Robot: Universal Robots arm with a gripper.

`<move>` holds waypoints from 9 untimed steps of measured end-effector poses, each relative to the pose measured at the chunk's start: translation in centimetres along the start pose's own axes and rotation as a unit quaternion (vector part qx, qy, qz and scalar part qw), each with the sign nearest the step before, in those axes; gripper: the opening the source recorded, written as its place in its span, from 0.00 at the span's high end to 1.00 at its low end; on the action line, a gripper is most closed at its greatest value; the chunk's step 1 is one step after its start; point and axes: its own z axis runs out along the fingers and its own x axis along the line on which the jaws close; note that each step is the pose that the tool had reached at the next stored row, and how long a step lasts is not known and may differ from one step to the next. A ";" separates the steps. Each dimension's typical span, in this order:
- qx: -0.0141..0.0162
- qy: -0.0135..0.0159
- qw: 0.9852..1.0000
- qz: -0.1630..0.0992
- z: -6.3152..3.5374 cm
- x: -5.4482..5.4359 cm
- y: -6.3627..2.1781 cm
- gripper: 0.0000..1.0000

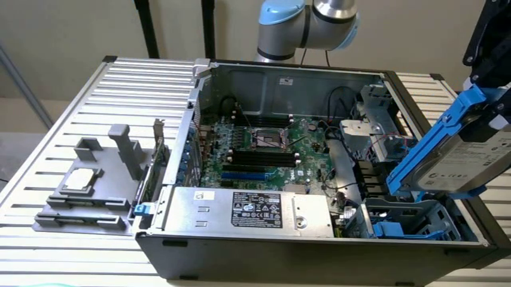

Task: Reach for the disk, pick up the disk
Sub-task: 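Pick up the disk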

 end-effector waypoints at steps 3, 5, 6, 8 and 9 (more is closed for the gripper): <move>0.000 0.000 1.000 0.000 0.12 0.0 0.09 0.67; 0.000 0.000 1.000 0.000 0.19 0.0 0.19 0.67; 0.000 0.000 1.000 0.000 0.22 0.0 0.25 0.67; 0.000 0.000 1.000 0.000 0.29 0.0 0.49 0.67; 0.000 0.000 1.000 0.000 0.29 0.0 0.61 0.67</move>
